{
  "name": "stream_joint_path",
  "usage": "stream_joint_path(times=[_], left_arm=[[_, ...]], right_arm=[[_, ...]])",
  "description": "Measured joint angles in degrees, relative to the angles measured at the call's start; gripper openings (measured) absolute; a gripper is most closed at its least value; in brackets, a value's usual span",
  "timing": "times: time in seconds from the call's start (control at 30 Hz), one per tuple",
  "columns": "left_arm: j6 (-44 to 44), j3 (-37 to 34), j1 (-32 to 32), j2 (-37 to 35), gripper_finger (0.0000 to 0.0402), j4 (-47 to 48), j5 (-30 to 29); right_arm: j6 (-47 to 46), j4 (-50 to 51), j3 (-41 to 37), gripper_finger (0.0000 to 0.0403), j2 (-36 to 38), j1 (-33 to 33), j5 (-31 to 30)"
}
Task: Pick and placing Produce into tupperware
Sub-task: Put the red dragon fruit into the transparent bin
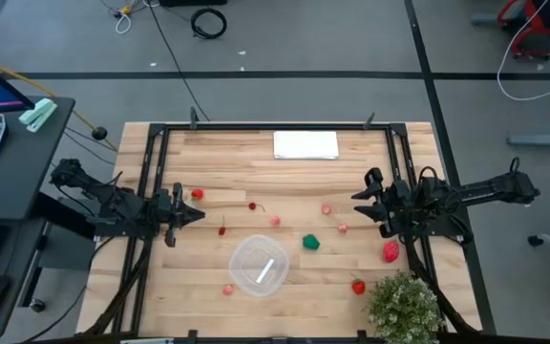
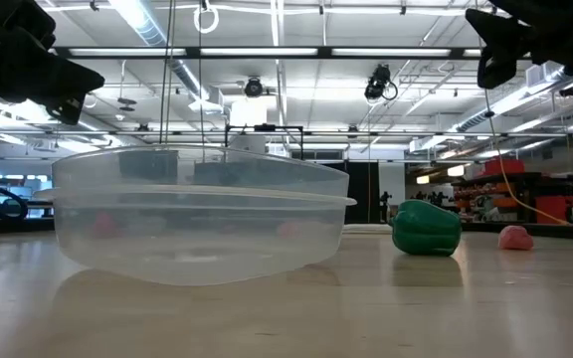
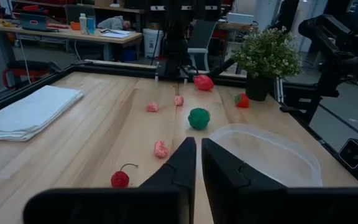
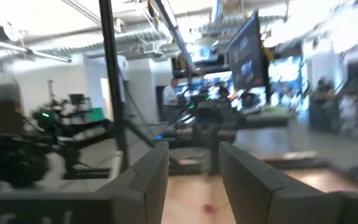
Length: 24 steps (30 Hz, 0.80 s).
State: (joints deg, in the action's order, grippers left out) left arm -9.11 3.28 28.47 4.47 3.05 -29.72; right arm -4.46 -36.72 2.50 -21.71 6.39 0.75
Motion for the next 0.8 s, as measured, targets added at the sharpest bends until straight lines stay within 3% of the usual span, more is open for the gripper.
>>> stream_joint_path(times=[0.17, 0.4, 0.5, 0.7, 0.8], left_arm=[[9.54, -0.14, -1.04, 0.02, 0.0038, -3.54, -0.69], [8.16, -0.12, -1.31, 0.00, 0.0037, -8.50, -0.68], [6.40, -0.07, -1.31, 0.00, 0.0035, -9.12, -0.66], [9.97, -0.05, -1.31, 0.00, 0.0044, -9.14, -1.93], [9.34, -0.05, -1.31, 0.00, 0.0047, -9.10, -2.22]], right_arm=[[2.00, -2.59, 0.00, 0.0151, 0.00, 0.00, 0.00], [5.25, -0.85, 0.00, 0.0151, -0.80, -0.03, 0.54], [7.22, -1.10, 0.00, 0.0151, -1.31, -0.40, -4.09], [8.33, -1.29, 0.00, 0.0151, -1.28, -2.15, -19.83], [8.56, -2.09, 0.00, 0.0151, -1.29, -3.38, -19.93]])
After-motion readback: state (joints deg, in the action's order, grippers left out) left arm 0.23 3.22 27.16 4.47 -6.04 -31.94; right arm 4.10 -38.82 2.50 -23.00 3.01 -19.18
